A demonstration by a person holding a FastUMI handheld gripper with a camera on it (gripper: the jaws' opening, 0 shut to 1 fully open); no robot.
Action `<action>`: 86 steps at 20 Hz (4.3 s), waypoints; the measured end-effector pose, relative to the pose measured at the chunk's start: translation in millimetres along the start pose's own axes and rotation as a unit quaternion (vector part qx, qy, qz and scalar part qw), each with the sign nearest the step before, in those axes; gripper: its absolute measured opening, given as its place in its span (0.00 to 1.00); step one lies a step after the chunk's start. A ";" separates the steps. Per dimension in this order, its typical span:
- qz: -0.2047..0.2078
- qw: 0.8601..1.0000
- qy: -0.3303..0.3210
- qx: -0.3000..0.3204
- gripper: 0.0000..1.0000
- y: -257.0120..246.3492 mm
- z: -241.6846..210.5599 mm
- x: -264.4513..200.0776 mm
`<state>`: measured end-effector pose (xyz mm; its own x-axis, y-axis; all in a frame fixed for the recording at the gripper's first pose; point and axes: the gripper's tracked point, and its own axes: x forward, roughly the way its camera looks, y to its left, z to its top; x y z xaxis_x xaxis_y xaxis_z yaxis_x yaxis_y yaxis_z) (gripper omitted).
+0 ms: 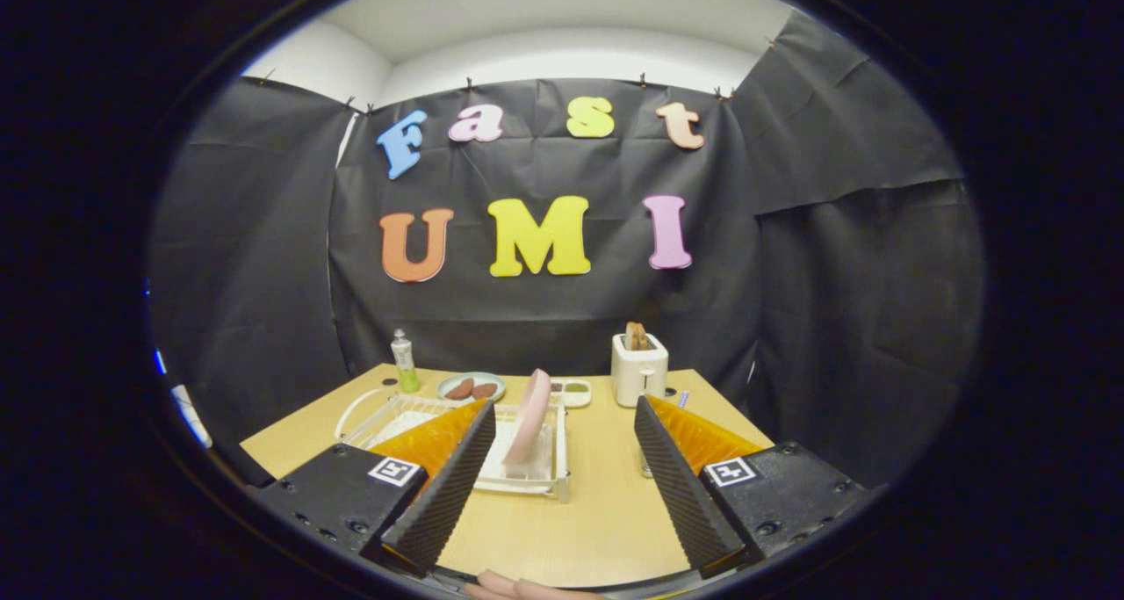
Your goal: Take the plate from the dish rack, then take the spoon from the basket and place it into the plate.
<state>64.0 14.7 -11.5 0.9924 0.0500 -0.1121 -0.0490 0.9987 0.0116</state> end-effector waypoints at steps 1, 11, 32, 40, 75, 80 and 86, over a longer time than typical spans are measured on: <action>0.002 1.000 0.016 -0.001 1.00 3.8 1.0 13.1; 0.045 0.969 0.239 -0.033 1.00 42.5 -1.4 155.0; -0.135 0.884 0.435 -0.109 0.23 48.5 -30.1 271.3; -0.210 0.899 0.349 -0.163 0.16 48.4 16.2 256.9; 0.010 0.930 0.369 -0.001 0.17 60.8 -163.6 41.8; 0.018 0.930 0.367 0.008 0.22 44.9 -175.2 42.9; 0.040 0.928 0.367 0.056 0.31 22.3 -201.9 54.8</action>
<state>94.6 40.9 -218.0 0.6409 0.1557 -0.7516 -0.0660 0.9868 0.1482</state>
